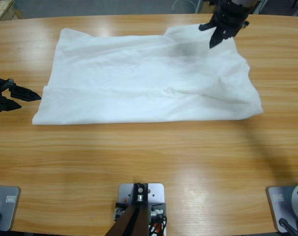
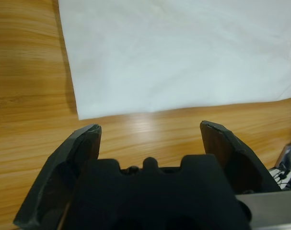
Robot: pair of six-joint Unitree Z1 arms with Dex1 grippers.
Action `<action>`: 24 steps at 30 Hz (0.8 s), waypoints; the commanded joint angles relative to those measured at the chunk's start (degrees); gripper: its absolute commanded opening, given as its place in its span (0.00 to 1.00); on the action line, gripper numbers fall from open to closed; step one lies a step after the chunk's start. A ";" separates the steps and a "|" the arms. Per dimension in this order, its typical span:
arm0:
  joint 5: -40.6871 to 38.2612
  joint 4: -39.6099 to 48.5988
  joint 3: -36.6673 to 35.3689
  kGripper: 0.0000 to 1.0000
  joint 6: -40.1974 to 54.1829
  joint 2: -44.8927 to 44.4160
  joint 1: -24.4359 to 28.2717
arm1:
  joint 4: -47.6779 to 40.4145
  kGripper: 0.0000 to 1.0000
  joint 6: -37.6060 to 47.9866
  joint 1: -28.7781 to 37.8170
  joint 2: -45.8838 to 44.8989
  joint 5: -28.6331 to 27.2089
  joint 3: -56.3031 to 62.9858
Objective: Fold clothes
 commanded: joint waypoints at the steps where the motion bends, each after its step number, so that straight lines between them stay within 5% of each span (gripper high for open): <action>1: -0.26 0.26 -0.48 0.81 0.85 1.46 -0.53 | -4.78 0.37 1.79 -0.88 -1.36 0.93 10.73; 2: -0.29 0.26 -0.45 0.81 0.85 1.39 -0.53 | -8.75 0.52 2.58 -1.40 -3.46 2.71 15.39; 5: -0.34 0.26 -0.39 0.80 0.85 1.42 -0.53 | -14.90 0.65 3.81 -1.91 -5.45 4.71 23.47; 24: -0.34 0.26 -0.48 0.80 0.85 1.74 -0.62 | -22.67 0.66 3.90 -1.97 -3.36 4.60 34.23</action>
